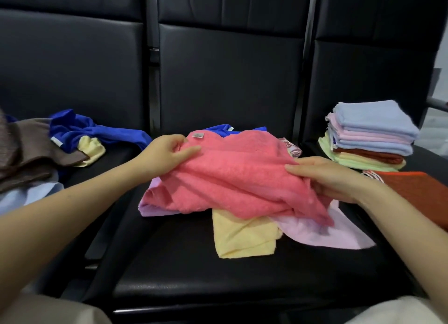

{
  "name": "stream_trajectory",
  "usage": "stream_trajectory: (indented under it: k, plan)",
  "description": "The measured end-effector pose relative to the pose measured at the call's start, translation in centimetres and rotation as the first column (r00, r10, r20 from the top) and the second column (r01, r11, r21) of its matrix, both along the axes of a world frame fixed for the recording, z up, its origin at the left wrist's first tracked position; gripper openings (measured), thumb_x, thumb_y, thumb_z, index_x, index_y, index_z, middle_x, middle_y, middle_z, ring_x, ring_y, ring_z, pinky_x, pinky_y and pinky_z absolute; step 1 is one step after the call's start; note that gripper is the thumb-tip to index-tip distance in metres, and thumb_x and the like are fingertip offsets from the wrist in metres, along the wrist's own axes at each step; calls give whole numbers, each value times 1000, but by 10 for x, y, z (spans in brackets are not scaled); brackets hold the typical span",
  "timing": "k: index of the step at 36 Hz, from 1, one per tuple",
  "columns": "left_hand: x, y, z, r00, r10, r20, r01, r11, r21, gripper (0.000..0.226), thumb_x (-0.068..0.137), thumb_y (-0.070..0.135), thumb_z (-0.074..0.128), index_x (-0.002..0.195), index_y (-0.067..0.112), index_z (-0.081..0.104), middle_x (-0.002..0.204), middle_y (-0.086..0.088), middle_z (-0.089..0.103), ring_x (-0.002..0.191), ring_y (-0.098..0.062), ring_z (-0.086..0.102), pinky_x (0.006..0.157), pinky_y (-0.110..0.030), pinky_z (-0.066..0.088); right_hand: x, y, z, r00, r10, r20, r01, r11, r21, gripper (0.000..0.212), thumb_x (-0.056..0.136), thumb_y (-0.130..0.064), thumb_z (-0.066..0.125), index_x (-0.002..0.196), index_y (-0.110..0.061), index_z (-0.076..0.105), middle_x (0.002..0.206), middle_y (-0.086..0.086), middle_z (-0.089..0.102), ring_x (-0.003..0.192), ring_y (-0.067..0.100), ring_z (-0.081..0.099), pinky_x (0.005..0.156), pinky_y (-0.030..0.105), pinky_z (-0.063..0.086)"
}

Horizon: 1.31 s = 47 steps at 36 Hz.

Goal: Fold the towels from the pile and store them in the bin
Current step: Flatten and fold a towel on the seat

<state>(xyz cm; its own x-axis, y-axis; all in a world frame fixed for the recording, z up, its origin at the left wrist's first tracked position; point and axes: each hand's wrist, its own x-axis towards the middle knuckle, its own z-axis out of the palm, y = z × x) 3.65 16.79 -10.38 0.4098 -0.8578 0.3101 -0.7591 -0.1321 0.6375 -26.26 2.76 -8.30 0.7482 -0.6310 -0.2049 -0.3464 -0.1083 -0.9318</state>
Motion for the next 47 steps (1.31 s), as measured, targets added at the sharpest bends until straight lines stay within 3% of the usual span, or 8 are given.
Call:
stream_trajectory:
  k: [6, 11, 15, 22, 28, 33, 42, 47]
  plan:
    - [11, 1, -3, 998, -60, -10, 61, 996, 65, 47, 89, 40, 64, 88, -7, 58, 71, -5, 50, 65, -13, 47, 51, -16, 37, -24, -22, -2, 995, 46, -86, -50, 998, -40, 60, 60, -51, 83, 107, -14, 74, 113, 25, 68, 109, 48, 61, 102, 62, 38]
    - [19, 4, -3, 997, -58, -57, 61, 996, 57, 28, 94, 27, 60, 100, 1, 68, 95, -17, 67, 81, -22, 59, 65, -16, 46, -36, -38, -5, 984, 85, -159, -94, 994, -51, 78, 44, -53, 91, 108, -11, 74, 64, 11, 50, 66, 23, 45, 71, 32, 41]
    - [24, 6, -4, 987, -9, -162, 14, 1000, 24, 16, 95, 22, 59, 101, 13, 71, 103, -8, 70, 94, -20, 62, 80, -24, 49, -32, -43, -9, 988, -146, 53, 153, 974, -170, 50, 60, -31, 85, 103, -9, 74, 97, 13, 75, 86, 19, 71, 71, 24, 56]
    - [17, -4, -18, 968, 121, -219, -109, 992, 67, 21, 95, 19, 58, 97, 2, 69, 91, -14, 66, 79, -17, 54, 69, -26, 43, -9, -43, -15, 768, -518, 377, 632, 711, -309, 13, 93, -20, 64, 83, -13, 67, 86, 9, 65, 82, 21, 59, 74, 33, 46]
    - [9, -13, -32, 761, 283, -583, -224, 959, 174, 28, 97, 11, 49, 70, 13, 55, 69, -7, 51, 67, -20, 46, 63, -29, 37, 14, -28, -22, 901, -422, 101, 416, 906, 72, 16, 91, 0, 58, 85, -10, 68, 73, 5, 68, 70, 17, 61, 58, 23, 49]
    - [5, -11, -22, 642, 290, -710, -194, 957, 215, 19, 95, 10, 45, 81, 17, 55, 84, -9, 49, 73, -20, 45, 67, -30, 37, 9, -28, -10, 887, -395, 240, 395, 917, 48, 13, 93, -7, 59, 93, -12, 71, 78, 3, 74, 72, 13, 68, 73, 26, 51]
    - [-7, 0, -24, 837, 253, -486, -126, 952, 279, 20, 97, 24, 51, 83, 17, 63, 73, -3, 54, 65, -17, 48, 59, -27, 36, 10, -16, -24, 868, -450, 212, 484, 669, -564, 17, 91, -17, 63, 85, -2, 67, 77, 2, 64, 73, 17, 55, 68, 32, 41]
    - [-8, 3, -25, 810, 260, -525, -153, 959, 239, 21, 97, 23, 50, 83, 16, 63, 80, -6, 60, 70, -18, 53, 62, -28, 43, 7, -4, -16, 897, -401, 188, 443, 816, -371, 8, 90, -12, 64, 89, -15, 72, 86, 3, 71, 83, 17, 62, 77, 32, 48]
